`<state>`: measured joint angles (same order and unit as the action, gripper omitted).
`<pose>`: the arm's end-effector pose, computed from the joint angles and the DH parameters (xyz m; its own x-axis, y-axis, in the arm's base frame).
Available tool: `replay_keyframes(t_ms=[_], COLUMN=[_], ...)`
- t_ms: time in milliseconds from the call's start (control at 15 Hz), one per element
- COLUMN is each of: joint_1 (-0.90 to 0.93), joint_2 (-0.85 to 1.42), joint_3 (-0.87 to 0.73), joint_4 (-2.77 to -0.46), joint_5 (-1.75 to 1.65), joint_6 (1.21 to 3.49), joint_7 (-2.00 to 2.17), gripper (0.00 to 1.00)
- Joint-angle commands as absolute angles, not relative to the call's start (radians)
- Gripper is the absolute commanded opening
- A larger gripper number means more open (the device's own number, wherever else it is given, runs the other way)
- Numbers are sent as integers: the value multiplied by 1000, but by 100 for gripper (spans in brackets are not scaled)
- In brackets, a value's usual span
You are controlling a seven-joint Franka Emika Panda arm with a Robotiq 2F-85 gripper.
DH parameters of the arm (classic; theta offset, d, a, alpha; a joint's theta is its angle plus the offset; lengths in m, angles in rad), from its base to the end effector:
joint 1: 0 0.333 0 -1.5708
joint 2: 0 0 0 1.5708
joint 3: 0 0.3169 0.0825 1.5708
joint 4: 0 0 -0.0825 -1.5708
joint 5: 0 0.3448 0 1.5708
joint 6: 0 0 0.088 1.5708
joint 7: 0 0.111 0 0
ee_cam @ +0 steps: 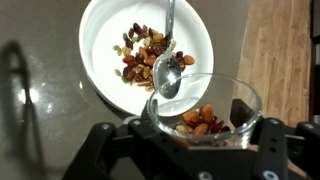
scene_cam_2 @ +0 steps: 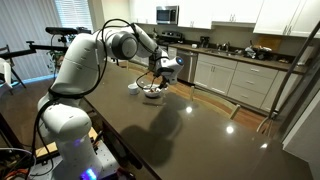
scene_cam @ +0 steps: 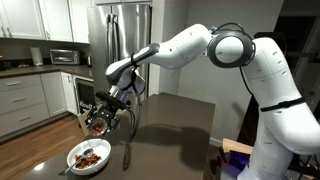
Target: Pour the contents in the glass cup into the bowl on the left
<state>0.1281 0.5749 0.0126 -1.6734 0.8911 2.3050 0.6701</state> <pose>0.6526 0.1097 0.3033 0.4640 -0.7384 -0.4894 -0.8736 -0.2899 -0.3909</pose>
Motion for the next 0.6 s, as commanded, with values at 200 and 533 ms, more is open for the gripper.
replay_keyframes(t_ms=[200,533], joint_1=[149,163], joint_2=[507,495], joint_3=[43,67], joint_4=[-1757,-1794], joint_5=[880,892], joint_6=[2398,2483], joint_7=[623,577], gripper=[53,53])
